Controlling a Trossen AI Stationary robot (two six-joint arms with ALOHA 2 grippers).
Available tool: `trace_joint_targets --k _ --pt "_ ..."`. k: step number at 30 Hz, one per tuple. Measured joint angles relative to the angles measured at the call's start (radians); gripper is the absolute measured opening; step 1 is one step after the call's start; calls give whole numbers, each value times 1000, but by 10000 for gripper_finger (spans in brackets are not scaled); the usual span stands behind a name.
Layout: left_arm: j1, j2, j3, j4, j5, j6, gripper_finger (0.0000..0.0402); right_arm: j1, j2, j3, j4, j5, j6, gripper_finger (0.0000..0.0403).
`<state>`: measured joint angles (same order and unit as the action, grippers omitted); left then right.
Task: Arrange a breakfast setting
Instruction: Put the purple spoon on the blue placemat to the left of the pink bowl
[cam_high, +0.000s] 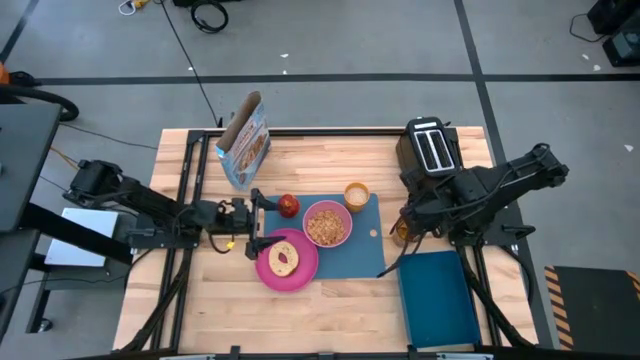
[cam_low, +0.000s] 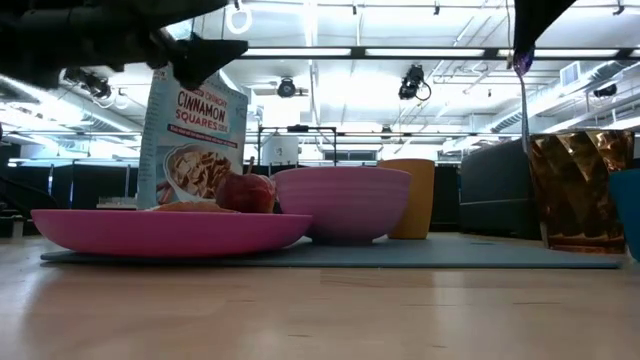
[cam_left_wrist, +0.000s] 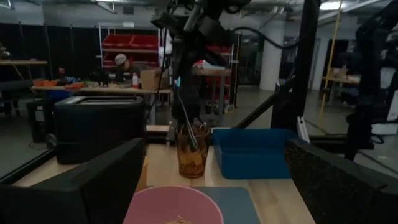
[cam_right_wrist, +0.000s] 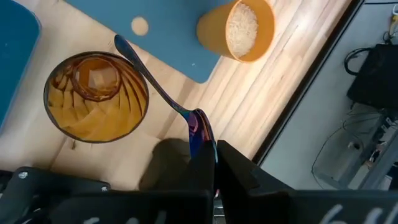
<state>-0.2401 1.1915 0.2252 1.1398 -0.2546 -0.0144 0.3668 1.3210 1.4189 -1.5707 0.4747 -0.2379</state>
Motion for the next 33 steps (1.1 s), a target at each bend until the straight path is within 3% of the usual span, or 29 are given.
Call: trace_joint_targets --k 3,7,15,26,33 --pt "0 2 66 -96 0 -2 391 0 1 0 44 -1 -7 12" --pt "1 54 166 -171 -4 0 387 0 12 0 233 -5 -52 12" --pt "49 270 378 -217 -69 -63 349 -35 82 0 582 29 -57 12" --pt "141 454 785 -688 -34 -105 272 -89 217 81 588 60 -53 12" --pt "169 473 865 -782 -35 -166 180 -113 234 89 570 60 -28 12"
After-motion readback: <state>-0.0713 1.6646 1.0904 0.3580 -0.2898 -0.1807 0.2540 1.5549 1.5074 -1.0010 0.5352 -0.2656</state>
